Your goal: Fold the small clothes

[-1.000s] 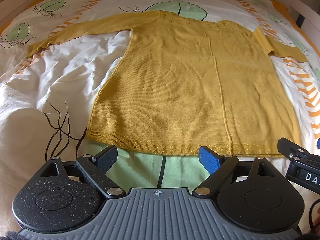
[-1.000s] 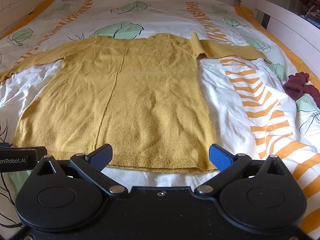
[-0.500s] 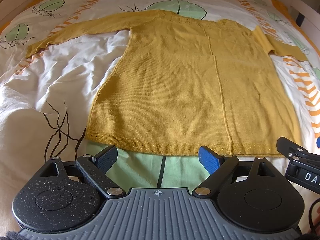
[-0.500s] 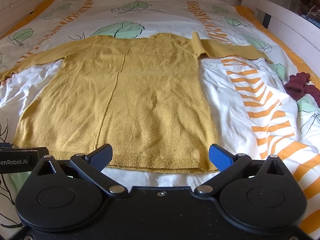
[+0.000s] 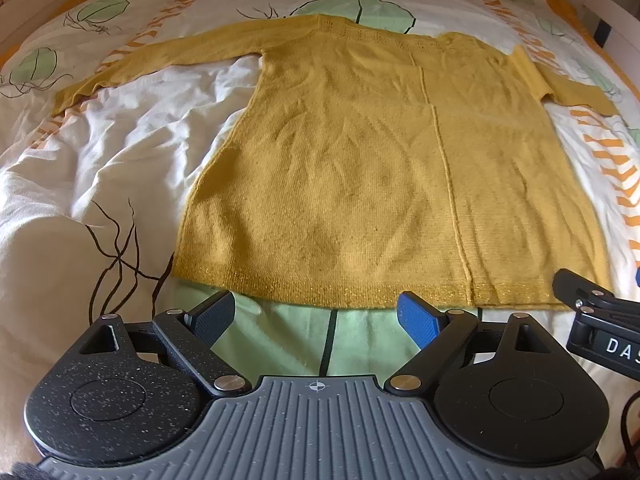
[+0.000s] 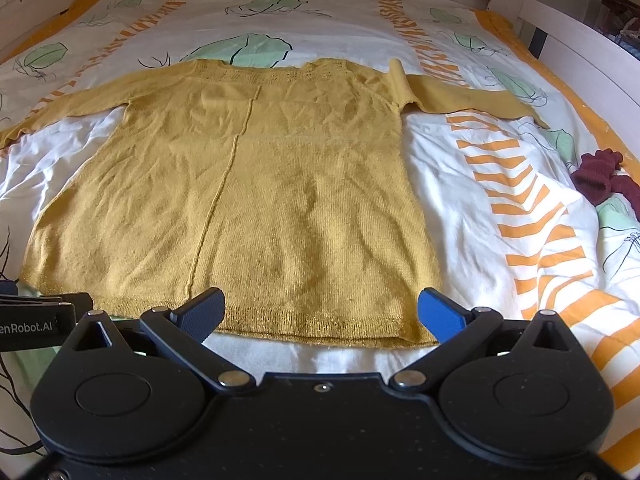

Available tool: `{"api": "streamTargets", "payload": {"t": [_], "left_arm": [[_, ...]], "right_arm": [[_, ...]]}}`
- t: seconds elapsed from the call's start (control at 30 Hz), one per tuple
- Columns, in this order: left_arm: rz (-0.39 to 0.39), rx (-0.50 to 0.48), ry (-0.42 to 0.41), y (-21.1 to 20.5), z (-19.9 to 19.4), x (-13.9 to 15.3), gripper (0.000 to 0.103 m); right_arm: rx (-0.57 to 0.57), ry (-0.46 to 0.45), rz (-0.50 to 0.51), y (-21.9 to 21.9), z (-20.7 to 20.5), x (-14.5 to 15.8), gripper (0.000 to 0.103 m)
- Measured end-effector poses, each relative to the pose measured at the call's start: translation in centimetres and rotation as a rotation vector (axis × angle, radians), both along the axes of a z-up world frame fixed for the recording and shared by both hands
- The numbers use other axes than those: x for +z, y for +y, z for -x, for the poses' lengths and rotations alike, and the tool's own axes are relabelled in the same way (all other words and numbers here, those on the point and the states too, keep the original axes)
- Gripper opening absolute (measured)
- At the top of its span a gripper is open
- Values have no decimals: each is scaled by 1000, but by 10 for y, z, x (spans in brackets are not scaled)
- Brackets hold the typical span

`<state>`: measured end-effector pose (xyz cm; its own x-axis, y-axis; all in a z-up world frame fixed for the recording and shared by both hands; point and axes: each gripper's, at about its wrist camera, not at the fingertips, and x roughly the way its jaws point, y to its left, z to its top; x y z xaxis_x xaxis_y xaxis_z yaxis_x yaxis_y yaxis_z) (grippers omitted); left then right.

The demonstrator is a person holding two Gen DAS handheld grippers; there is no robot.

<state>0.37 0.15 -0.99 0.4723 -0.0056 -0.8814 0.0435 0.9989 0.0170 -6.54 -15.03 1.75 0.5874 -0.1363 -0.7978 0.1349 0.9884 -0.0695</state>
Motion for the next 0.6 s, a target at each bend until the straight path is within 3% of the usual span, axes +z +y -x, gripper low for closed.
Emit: {"api": "streamTargets", "payload": {"t": [0.3,0.6], "left_arm": [[-12,-15,-3,-4,-8,-1,88],[0,-6,-26,-6,-31,2,88]], "right_arm": [[13,0,-3,-3,-8,0,102],[16,-23,-74,-19,-26,-1,102]]}}
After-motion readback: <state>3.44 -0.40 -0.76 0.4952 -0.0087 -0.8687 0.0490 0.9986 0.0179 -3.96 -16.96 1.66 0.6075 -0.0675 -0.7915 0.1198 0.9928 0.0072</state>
